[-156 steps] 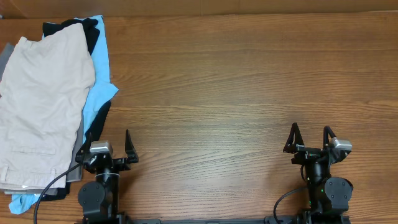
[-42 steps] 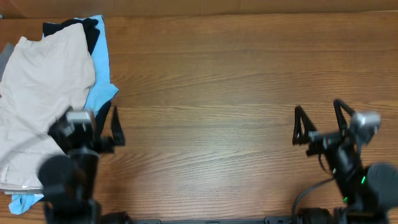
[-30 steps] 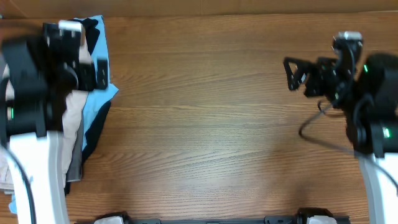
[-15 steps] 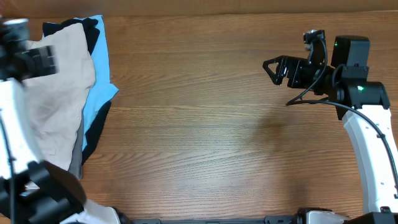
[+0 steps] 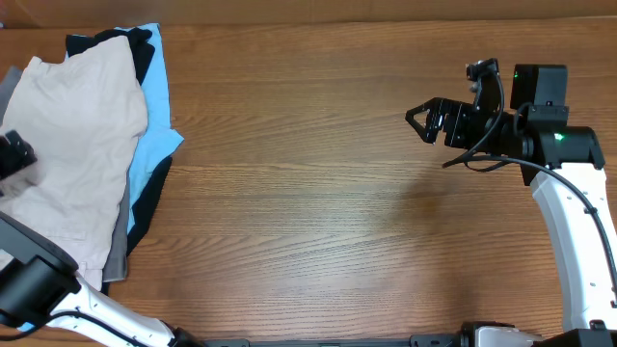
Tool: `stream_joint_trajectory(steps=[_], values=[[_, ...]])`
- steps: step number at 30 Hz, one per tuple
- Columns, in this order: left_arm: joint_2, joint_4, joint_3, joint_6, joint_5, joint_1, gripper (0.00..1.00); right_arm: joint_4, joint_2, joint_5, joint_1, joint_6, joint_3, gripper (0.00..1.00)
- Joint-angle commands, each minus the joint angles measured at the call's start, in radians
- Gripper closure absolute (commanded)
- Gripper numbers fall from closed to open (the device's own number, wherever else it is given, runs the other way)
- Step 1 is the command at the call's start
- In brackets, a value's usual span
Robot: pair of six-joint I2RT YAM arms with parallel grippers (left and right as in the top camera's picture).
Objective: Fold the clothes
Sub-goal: 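Reach the left gripper to the beige shorts on the clothes stack and grasp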
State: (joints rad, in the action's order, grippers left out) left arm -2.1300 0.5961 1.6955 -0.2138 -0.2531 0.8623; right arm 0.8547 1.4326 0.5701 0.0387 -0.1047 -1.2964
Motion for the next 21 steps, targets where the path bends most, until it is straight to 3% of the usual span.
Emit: stream_joint_trajectory(steps=[1, 10, 13, 17, 18, 21], values=[[-0.035, -0.025, 0.024, -0.001, -0.039, 0.031, 0.12, 0.012, -0.002, -0.015, 0.0, 0.005, -0.019, 0.0], [-0.039, -0.054, 0.036, -0.034, 0.024, 0.08, 0.2, 0.004, -0.001, -0.016, 0.0, 0.005, -0.018, 0.0], [-0.042, -0.041, 0.034, -0.041, 0.02, 0.081, 0.36, -0.002, -0.001, -0.019, 0.0, 0.005, -0.018, 0.0], [-0.039, -0.005, 0.035, -0.041, -0.024, 0.065, 0.9, -0.015, -0.001, -0.019, 0.0, 0.005, -0.018, 0.01], [-0.037, 0.003, 0.035, -0.04, -0.039, 0.058, 0.96, -0.019, -0.001, -0.019, 0.0, 0.005, -0.018, 0.01], [-0.037, 0.03, 0.035, -0.04, -0.022, 0.037, 0.96, -0.039, -0.001, -0.018, 0.0, 0.004, -0.018, 0.01]])
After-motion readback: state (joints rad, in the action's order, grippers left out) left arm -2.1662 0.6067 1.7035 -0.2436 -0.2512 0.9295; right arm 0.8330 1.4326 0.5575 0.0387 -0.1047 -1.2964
